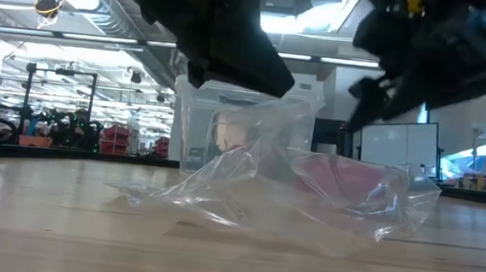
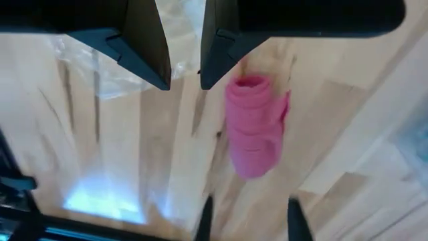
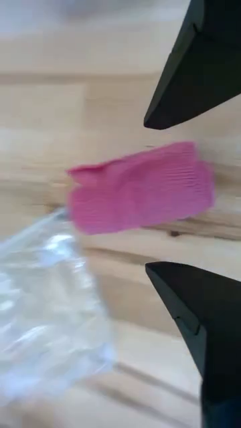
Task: Roll bandage
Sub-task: Open the transparent zip bag
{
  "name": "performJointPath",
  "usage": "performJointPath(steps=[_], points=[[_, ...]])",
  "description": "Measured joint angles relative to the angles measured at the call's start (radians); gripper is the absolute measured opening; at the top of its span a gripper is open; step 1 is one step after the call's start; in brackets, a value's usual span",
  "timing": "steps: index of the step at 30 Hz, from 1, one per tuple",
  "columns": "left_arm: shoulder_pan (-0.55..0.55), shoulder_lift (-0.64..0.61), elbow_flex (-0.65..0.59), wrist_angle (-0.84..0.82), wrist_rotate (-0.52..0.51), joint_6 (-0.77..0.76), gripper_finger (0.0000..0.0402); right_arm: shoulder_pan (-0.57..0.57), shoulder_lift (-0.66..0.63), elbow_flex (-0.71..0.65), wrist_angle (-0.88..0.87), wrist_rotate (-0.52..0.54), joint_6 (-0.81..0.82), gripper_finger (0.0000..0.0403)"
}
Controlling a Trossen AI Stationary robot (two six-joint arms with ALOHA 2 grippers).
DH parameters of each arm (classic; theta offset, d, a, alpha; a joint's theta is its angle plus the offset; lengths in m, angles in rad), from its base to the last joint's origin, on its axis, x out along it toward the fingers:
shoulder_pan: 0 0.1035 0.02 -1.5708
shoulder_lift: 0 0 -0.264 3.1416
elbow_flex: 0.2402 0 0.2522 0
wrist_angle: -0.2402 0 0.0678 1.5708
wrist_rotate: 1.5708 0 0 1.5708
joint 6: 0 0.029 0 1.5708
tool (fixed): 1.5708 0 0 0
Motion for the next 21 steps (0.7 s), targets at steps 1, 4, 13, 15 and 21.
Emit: performJointPath(steps=[1, 4, 13, 15, 21], points=[[-0.008, 0.000, 0.000, -0.006, -0.003, -0.021, 0.0074, 0.002, -0.015, 0.001, 0.014, -0.002, 0.014, 0.0344], [-0.043, 0.000, 0.000, -0.016, -0.008, -0.073, 0.0074, 0.028, -0.041, 0.001, 0.061, -0.010, 0.050, 0.0344], [-0.124, 0.011, 0.000, -0.208, -0.005, -0.283, 0.0074, 0.224, 0.063, 0.001, 0.372, 0.089, 0.071, 0.0344], [-0.136, 0.021, 0.000, -0.252, -0.004, -0.334, 0.0074, 0.251, 0.112, 0.002, 0.453, 0.137, 0.071, 0.0344], [-0.183, 0.040, 0.000, -0.388, -0.013, -0.469, 0.0074, 0.261, 0.294, 0.004, 0.757, 0.167, 0.039, 0.0344]])
